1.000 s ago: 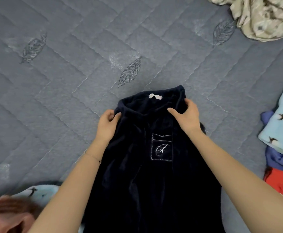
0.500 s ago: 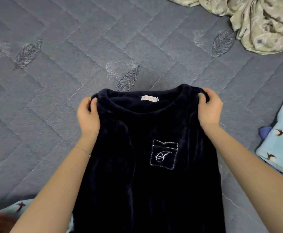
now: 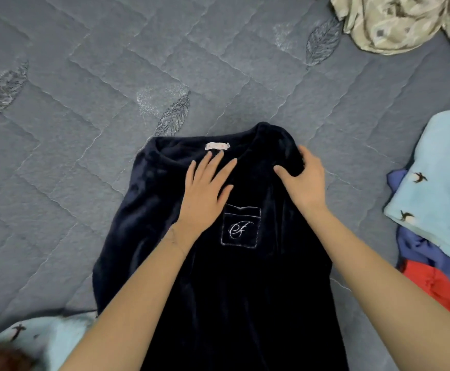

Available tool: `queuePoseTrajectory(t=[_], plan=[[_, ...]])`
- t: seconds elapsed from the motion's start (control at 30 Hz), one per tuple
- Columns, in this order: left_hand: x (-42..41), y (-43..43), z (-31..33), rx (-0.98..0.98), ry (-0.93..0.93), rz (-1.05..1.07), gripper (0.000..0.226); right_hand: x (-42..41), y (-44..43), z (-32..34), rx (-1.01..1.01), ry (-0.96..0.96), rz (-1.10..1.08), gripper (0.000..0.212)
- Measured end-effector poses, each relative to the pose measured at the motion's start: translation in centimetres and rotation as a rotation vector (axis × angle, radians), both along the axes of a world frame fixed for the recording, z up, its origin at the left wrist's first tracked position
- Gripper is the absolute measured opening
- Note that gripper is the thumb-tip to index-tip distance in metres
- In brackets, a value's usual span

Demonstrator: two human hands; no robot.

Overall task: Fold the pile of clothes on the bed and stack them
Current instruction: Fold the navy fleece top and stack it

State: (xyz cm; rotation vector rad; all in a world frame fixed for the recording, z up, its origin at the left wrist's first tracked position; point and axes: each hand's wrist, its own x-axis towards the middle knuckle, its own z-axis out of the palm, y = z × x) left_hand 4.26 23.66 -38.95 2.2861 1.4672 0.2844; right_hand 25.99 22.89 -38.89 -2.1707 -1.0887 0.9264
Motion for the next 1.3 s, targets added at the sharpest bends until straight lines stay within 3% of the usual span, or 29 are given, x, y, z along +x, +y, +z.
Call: queuePoseTrajectory(t=[0.23, 0.37, 0.43, 0.57, 0.7, 0.83, 1.03, 1.17, 1.3], plan=[[7.6, -3.6, 0.1, -0.145, -0.045, -0.117, 0.055, 2.8, -7.5, 0.6, -0.063, 0.077, -0.036, 0.067], [10.4, -4.6, 0.2, -0.087, 0.043, -0.353, 0.058, 3.5, -12.6, 0.0, -0.171, 0.186, -0.099, 0.07], [11.6, -4.7, 0.1, -0.042, 0.139, -0.506, 0.056, 3.8, -14.7, -0.5, -0.181, 0.164, -0.082, 0.057], [13.6, -4.6, 0.3, 0.01, 0.324, -0.652, 0.033, 4.9, -16.6, -0.8, -0.13, 0.166, -0.114, 0.01], [15.4, -4.2, 1.5, -0.096, 0.096, -0.535, 0.013, 6.4, -16.3, 0.1, -0.071, 0.298, -0.216, 0.013], [17.9, -3.5, 3.2, -0.185, -0.041, -0.366, 0.007, 7.5, -16.3, 1.5, -0.023, 0.431, -0.252, 0.031], [21.6, -2.2, 4.0, -0.244, -0.247, -0.163, 0.012, 11.2, -15.8, 1.3, -0.083, 0.384, -0.189, 0.018], [23.6, -2.3, 3.5, -0.362, -0.308, -0.027, 0.016, 15.1, -14.4, 1.5, -0.075, 0.306, -0.213, 0.023], [26.2, -2.4, 3.3, -0.524, -0.195, -0.205, 0.019, 19.4, -12.4, 2.6, -0.061, 0.317, -0.189, 0.019]])
